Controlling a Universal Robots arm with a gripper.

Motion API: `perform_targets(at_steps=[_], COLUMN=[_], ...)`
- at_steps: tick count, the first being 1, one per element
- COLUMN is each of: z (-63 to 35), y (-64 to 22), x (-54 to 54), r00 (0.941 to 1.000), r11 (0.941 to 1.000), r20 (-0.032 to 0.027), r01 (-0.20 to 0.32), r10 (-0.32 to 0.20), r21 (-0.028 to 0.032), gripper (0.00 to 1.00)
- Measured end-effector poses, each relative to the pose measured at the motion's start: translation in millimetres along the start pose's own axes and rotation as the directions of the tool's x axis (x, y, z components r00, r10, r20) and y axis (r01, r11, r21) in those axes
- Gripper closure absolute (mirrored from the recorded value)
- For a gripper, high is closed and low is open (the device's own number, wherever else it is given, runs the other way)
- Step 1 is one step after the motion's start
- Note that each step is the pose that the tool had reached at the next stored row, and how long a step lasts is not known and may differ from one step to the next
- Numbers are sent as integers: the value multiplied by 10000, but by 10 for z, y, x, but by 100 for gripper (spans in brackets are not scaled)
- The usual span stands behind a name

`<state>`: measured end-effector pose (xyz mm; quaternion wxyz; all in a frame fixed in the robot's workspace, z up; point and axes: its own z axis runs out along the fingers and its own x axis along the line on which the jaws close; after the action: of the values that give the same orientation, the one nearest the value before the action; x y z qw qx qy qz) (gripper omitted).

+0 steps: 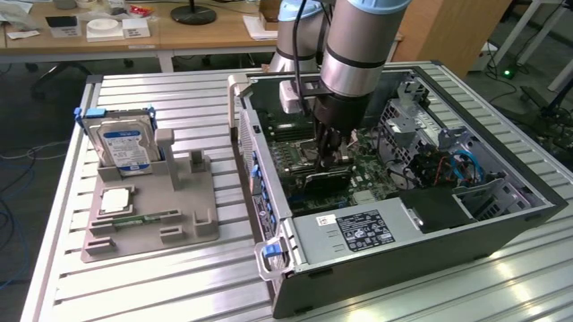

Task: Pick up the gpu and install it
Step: 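Insert the gpu into the slot, then press down on the gpu until it lock into place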

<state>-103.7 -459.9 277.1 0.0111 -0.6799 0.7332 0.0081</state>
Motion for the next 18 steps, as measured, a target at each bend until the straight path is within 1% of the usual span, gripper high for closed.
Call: perform_targets(at_steps=[2,18], z=[0,0], y=[0,0], x=[0,0], r00=[10000,10000], r11=[10000,10000], r20=[0,0], r01=[0,0], r10=[0,0], r21=[0,-1], gripper=[90,89])
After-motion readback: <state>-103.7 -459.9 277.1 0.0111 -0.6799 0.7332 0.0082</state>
